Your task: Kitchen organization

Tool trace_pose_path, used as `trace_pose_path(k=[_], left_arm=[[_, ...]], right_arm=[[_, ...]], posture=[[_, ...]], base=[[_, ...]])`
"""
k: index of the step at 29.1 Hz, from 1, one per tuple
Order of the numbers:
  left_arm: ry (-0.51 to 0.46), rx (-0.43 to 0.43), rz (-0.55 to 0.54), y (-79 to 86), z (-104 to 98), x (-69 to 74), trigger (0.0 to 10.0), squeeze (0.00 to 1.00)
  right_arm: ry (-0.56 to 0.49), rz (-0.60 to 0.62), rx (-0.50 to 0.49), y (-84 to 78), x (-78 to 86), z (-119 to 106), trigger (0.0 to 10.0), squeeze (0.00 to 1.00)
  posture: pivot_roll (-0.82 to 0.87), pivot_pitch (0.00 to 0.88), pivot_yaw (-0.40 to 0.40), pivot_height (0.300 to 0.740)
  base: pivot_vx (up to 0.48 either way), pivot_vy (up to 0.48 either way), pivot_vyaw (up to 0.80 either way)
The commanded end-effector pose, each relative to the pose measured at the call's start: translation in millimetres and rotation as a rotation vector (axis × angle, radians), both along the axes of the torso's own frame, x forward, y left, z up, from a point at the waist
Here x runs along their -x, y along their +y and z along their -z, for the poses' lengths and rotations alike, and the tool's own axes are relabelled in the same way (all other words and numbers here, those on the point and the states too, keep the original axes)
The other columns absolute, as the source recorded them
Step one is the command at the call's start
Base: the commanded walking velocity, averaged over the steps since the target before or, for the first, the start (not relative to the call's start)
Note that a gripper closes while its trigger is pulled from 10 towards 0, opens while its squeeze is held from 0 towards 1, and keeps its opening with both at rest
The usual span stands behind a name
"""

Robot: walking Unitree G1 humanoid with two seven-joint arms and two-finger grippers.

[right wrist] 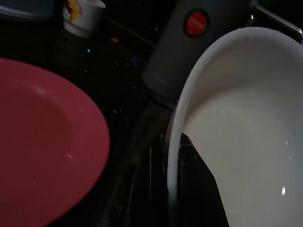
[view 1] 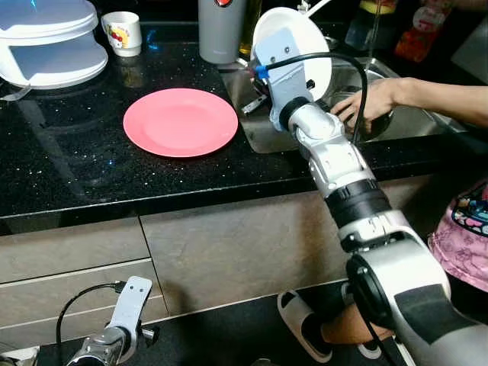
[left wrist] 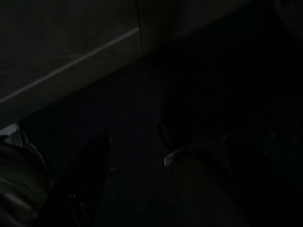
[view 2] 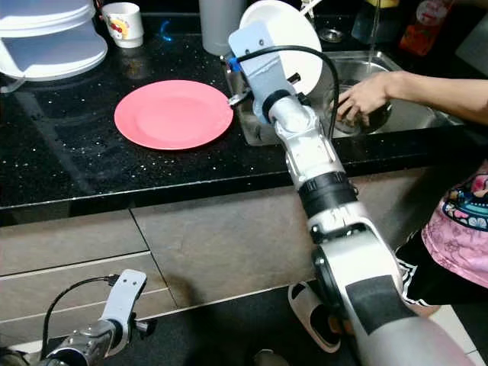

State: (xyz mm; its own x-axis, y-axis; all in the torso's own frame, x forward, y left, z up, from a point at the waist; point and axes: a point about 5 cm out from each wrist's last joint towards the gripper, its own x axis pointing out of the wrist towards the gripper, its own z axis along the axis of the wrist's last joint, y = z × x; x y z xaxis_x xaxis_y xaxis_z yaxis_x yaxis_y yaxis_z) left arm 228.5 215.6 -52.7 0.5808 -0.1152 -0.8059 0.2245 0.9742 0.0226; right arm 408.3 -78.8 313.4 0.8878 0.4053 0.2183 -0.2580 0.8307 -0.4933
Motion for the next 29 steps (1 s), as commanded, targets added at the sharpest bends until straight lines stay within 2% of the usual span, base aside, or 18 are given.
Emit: trace_pose_path(k=[1,7,12,18,23,26,29], left_arm=[[0.006,0.016,0.000,-3.7,2.9,3.5,10.0,0.00],[0.011,0.022,0.001,-2.9,4.6,6.9,10.0,0.00],[0.013,0.023,0.003,-2.2,5.2,8.2,10.0,0.00],[0.017,0.021,0.005,-0.9,5.7,9.7,10.0,0.00],[0.019,0.020,0.006,-0.4,6.1,10.6,10.0,0.00],[0.019,0.020,0.008,-0.7,6.6,11.5,10.0,0.00],[0.019,0.021,0.008,-1.1,7.1,12.1,10.0,0.00]], right_arm=[[0.008,0.020,0.018,-6.1,-2.5,4.4,10.0,0.00],[0.005,0.020,0.025,-6.8,-4.8,5.0,10.0,0.00],[-0.012,-0.004,0.038,-1.6,-5.9,4.4,10.0,0.00],[-0.015,-0.154,0.048,22.0,0.4,7.2,10.0,0.00],[-0.021,-0.127,0.092,26.9,-0.8,10.2,10.0,0.00],[-0.033,-0.045,0.140,26.1,-4.9,10.0,10.0,0.00],[-0.032,-0.023,0.152,26.1,-6.3,8.8,10.0,0.00]], posture=[[0.03,0.187,-0.064,0.740],[0.03,0.209,-0.064,0.740],[0.04,0.220,-0.064,0.740],[0.04,0.232,-0.064,0.740],[0.05,0.233,-0.064,0.740],[0.05,0.232,-0.069,0.740],[0.05,0.232,-0.072,0.740]], base=[[0.000,0.000,-0.80],[0.000,0.000,-0.80],[0.000,0.000,0.00],[0.000,0.000,0.00],[0.000,0.000,0.00],[0.000,0.000,0.00],[0.000,0.000,0.00]])
